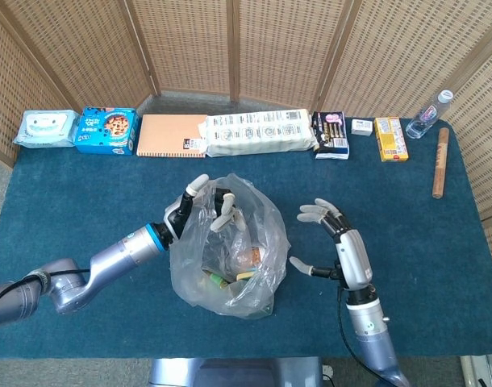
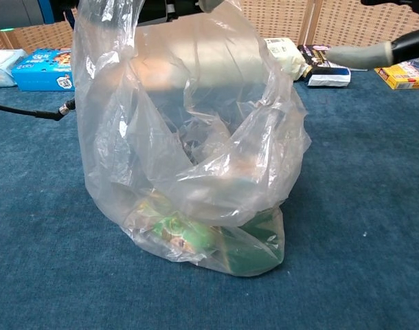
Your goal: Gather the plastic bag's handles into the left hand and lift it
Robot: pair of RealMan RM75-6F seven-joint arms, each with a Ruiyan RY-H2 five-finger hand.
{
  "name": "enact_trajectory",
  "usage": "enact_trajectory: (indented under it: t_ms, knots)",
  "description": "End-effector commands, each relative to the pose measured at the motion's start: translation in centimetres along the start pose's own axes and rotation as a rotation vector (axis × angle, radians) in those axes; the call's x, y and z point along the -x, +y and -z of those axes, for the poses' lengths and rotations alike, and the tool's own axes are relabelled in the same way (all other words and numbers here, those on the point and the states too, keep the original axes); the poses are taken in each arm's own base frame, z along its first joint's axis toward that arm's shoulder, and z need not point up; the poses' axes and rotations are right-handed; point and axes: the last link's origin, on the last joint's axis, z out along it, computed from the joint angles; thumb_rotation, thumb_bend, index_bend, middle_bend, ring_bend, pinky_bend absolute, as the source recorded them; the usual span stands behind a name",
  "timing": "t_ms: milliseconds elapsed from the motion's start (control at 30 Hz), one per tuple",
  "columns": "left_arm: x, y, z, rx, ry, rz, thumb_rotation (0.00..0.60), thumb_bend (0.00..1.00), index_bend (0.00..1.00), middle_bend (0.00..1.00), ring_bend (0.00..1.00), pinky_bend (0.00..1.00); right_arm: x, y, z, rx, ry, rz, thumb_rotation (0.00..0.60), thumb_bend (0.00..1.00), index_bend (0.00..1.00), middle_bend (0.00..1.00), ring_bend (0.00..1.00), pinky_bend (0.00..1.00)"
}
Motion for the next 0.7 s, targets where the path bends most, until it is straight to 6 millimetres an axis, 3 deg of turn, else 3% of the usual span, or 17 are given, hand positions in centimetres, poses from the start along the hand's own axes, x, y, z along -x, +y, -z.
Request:
enact_trajectory:
  t_ms: [33,333,700]
  knots:
    - [0.2,0.0,0.0,0.006,-0.012,0.005,0.000,0.23,0.64,0.80,0.75,0.42,0.9,-0.2,-0.4,0.007,-0.020,0.036,0.600,0.11,0.32,0.27,0.16,0.12]
    - [0.4,-0.1,0.0,0.015,-0.033,0.017,0.000,0.23,0.64,0.80,0.75,0.42,2.3,-0.2,-0.3,0.011,-0.080,0.200,0.600,0.09,0.29,0.24,0.14,0.12]
    - [-0.2,1.1,1.0,0.057,-0.038,0.025,0.000,0.23,0.64,0.80,0.75,0.42,1.3,1.8,1.0,0.010,-0.082,0.432,0.600,0.09,0.27,0.23,0.12,0.11]
